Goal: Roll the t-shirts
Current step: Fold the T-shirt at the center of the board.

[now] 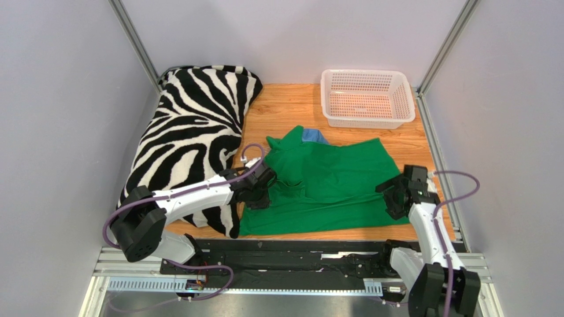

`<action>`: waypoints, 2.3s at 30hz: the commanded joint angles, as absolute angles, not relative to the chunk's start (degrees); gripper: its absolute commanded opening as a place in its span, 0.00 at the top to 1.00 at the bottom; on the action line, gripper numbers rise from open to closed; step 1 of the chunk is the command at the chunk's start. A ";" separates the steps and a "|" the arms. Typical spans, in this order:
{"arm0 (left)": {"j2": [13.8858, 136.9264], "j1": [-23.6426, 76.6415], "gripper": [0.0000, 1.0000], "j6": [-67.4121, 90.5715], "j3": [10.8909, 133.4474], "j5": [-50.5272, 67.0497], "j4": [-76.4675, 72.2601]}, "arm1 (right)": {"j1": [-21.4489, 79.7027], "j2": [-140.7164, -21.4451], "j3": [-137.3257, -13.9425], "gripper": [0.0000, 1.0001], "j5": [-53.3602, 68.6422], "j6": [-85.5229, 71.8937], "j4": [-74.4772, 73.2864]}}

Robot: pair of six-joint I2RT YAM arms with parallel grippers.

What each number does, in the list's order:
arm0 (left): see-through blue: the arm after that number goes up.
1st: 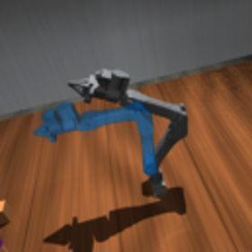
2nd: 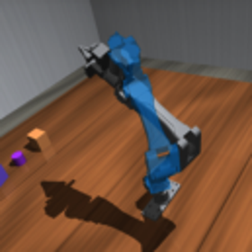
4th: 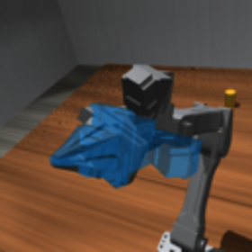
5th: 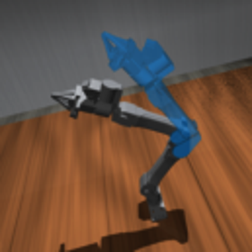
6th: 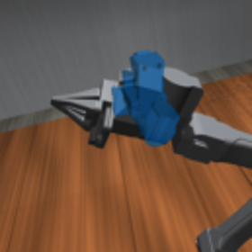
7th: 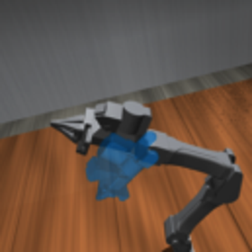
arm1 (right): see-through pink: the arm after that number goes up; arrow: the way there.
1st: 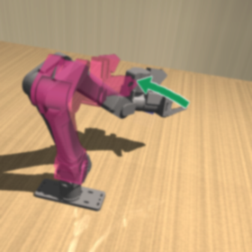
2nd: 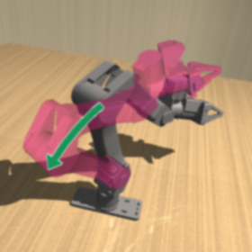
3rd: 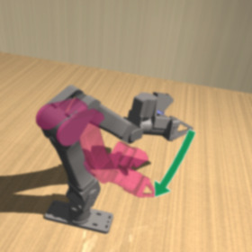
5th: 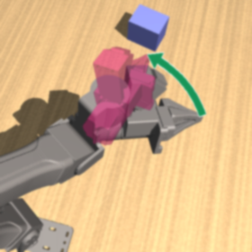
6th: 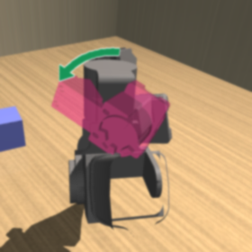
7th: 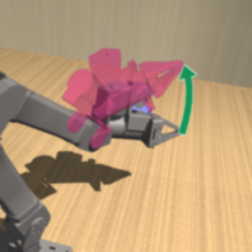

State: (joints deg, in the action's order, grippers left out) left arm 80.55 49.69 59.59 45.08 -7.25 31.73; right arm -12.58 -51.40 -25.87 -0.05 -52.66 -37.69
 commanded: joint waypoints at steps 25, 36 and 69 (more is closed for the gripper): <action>84.46 26.19 0.72 40.17 74.36 -0.44 32.43 | 31.81 -105.55 -98.42 0.41 -17.49 -23.47 -37.00; 83.85 25.49 0.73 40.25 72.42 0.70 31.38 | 32.78 -113.73 -105.55 0.43 -17.40 -23.29 -39.72; 82.53 23.73 0.78 39.73 70.14 2.90 29.01 | 34.10 -111.81 -105.47 1.00 -11.51 -25.23 -38.67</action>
